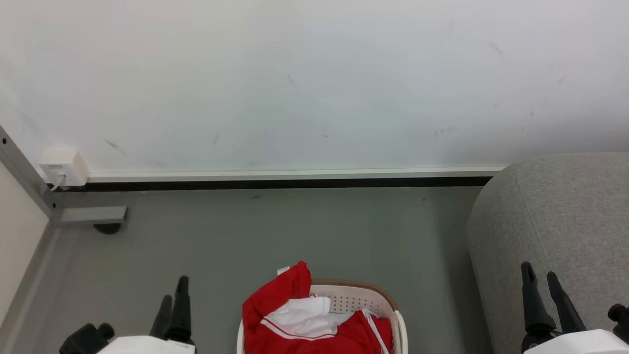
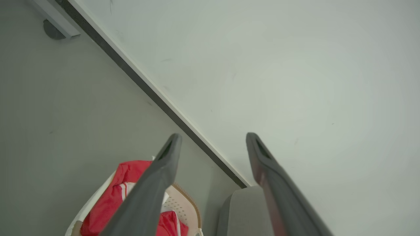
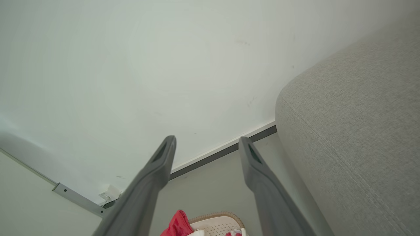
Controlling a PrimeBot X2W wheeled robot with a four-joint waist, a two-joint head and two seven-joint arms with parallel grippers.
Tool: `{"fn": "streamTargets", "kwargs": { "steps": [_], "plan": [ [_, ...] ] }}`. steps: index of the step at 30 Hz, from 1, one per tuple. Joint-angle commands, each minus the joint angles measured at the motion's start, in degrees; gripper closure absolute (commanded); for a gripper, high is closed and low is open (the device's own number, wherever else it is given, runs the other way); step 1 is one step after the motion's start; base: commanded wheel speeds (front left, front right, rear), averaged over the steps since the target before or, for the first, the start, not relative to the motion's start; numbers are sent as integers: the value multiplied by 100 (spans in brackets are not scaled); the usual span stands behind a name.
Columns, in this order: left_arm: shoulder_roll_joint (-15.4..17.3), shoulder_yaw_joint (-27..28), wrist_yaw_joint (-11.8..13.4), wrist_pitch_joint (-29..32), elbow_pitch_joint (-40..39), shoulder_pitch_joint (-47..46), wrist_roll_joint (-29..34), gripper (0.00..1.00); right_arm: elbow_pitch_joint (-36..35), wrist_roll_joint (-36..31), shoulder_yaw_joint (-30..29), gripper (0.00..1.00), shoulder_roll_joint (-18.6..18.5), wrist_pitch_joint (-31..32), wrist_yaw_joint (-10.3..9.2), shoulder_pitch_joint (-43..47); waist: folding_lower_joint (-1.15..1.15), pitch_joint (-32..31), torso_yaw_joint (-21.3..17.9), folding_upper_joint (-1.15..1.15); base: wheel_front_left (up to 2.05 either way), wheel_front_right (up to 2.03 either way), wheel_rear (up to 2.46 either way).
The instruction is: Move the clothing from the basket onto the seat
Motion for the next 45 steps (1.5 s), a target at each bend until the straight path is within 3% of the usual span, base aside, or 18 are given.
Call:
{"fn": "streamTargets", "kwargs": {
  "steps": [1, 22, 45],
  "plan": [
    [49, -9, 13, -50, -63, -70, 207, 0, -83, -187, 32, 0, -75, -55, -4, -47, 0, 1, 2, 0, 0, 0, 0],
    [59, -89, 70, -410, -63, -13, 1752, 0, -1, -1715, 135, 0, -91, -413, -6, 5, 0, 0, 27, 0, 0, 0, 0],
    [69, -196, 150, -723, -41, 27, 3237, 0, 56, -2950, 17, 0, -24, -729, -8, 77, 0, 7, 53, 0, 0, 0, 0]
  ]
}}
